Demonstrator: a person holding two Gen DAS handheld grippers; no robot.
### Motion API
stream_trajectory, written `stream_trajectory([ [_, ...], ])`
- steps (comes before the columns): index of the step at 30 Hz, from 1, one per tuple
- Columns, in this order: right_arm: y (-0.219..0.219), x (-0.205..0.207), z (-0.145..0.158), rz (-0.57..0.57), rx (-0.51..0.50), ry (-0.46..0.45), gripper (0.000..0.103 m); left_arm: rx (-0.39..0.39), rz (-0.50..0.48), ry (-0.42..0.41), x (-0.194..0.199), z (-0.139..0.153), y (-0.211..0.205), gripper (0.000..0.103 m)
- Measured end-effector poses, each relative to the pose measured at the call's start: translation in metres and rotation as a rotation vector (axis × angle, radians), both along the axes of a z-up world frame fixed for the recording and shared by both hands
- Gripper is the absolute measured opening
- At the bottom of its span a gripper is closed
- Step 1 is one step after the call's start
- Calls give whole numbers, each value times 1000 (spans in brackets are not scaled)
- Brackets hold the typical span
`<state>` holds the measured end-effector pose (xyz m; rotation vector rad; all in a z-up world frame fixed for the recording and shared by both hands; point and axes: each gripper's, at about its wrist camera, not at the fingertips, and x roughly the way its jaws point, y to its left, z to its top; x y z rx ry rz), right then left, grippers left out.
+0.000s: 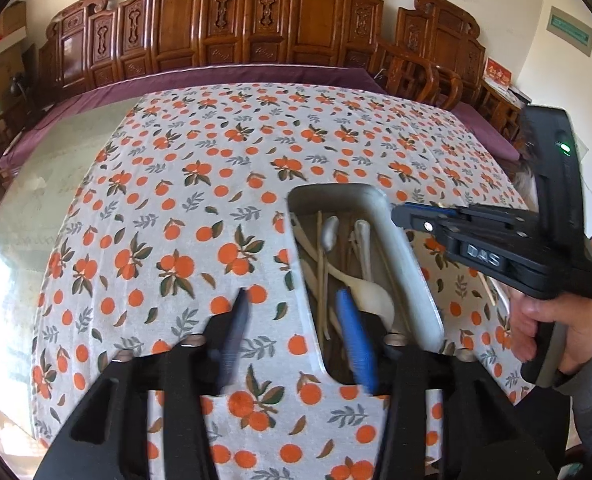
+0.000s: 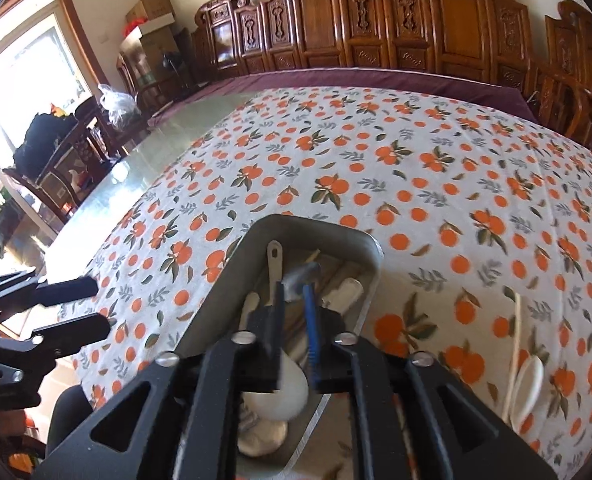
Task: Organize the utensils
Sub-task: 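Lower the metal spoon into the tray and open the right tool, then grasp the white plastic spoon on the cloth with the right tool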
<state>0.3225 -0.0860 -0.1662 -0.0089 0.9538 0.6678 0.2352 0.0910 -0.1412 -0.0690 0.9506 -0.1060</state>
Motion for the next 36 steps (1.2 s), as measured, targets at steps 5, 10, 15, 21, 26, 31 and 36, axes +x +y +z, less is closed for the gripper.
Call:
stream_trajectory([
  [5, -35, -17, 9, -35, -1, -17, 39, 0, -2, -13, -2, 2, -14, 72],
  [10, -70, -36, 17, -73, -32, -56, 65, -9, -19, -17, -2, 2, -30, 82],
  [15, -105, -48, 16, -132, -60, -86, 82, -14, -41, -21, -1, 4, -44, 89],
  [21, -141, -55, 1, -176, -75, -70, 83, -10, -61, -23, 1, 4, -62, 89],
  [26, -161, -58, -11, -188, -93, -54, 81, -5, -74, -23, 5, 2, -74, 89],
  [31, -182, -53, -31, -213, -117, -10, 62, -4, -79, -13, 11, -4, -87, 89],
  [36, -193, -46, -53, -208, -142, 39, 38, 3, -99, 0, 16, -11, -104, 89],
])
